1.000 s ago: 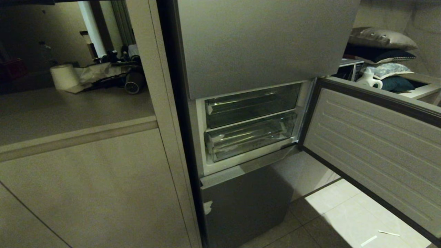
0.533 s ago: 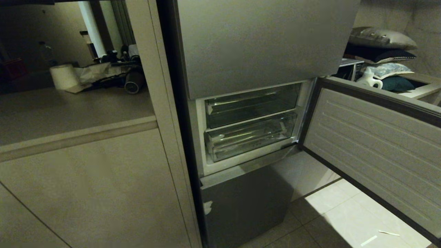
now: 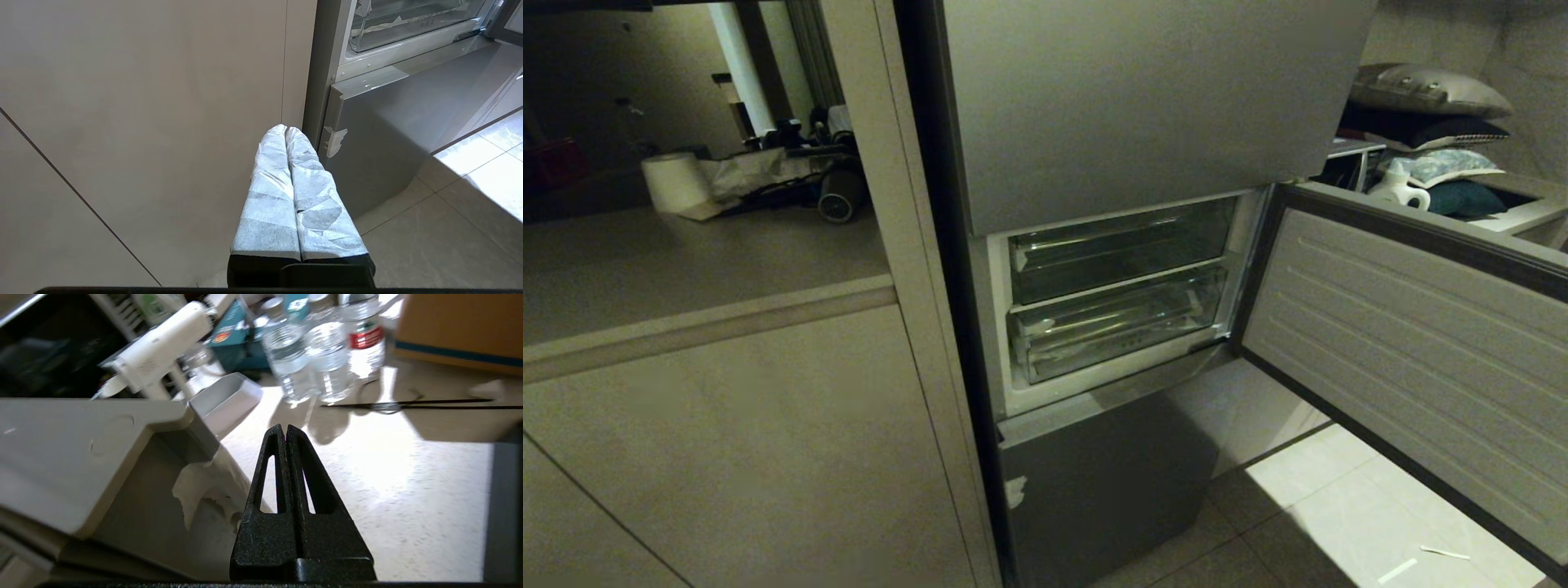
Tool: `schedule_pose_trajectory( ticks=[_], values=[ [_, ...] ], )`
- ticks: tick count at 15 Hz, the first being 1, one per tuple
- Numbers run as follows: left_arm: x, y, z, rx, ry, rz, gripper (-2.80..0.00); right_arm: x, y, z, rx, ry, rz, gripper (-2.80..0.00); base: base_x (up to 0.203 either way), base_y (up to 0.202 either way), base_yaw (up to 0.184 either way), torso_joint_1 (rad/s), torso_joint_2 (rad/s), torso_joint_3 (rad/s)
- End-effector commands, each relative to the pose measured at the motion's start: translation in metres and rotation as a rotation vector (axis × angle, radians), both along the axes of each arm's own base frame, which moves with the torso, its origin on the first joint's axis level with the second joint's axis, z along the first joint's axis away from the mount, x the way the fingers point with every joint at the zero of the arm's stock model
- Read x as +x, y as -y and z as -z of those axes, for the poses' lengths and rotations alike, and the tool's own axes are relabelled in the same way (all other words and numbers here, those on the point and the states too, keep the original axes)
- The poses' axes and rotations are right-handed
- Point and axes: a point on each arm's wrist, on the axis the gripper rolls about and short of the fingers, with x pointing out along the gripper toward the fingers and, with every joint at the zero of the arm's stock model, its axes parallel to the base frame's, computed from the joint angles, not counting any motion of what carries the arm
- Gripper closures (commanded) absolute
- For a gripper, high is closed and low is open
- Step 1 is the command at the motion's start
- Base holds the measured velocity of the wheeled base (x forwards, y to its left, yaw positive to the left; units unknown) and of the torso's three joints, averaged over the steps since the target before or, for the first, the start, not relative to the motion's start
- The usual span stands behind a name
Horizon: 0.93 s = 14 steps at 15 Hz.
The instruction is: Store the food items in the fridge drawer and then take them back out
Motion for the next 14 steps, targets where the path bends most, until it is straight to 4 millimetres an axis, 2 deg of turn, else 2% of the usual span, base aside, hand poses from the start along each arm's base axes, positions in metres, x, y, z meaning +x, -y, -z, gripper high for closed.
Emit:
schedule_pose_trajectory(
  ticks=[1, 6, 14],
  values=[
    [0.0001, 0.0, 0.0001, 0.0, -0.002, -0.001, 0.0, -0.0062, 0.0056, 0.0033, 0.011, 0.008, -0.034, 0.0, 0.0, 0.0, 0.0, 0.0, 0.0, 0.0],
    [0.0001, 0.0, 0.0001, 0.0, -0.002, -0.001, 0.0, -0.0129, 0.0005, 0.0002, 0.01, 0.02, -0.087, 0.0, 0.0, 0.0, 0.0, 0.0, 0.0, 0.0],
    [0.0001, 0.0, 0.0001, 0.0, -0.002, -0.001, 0.0, -0.0149, 0.0055, 0.0, 0.053, 0.062, -0.144, 0.0, 0.0, 0.0, 0.0, 0.0, 0.0, 0.0]
  ],
)
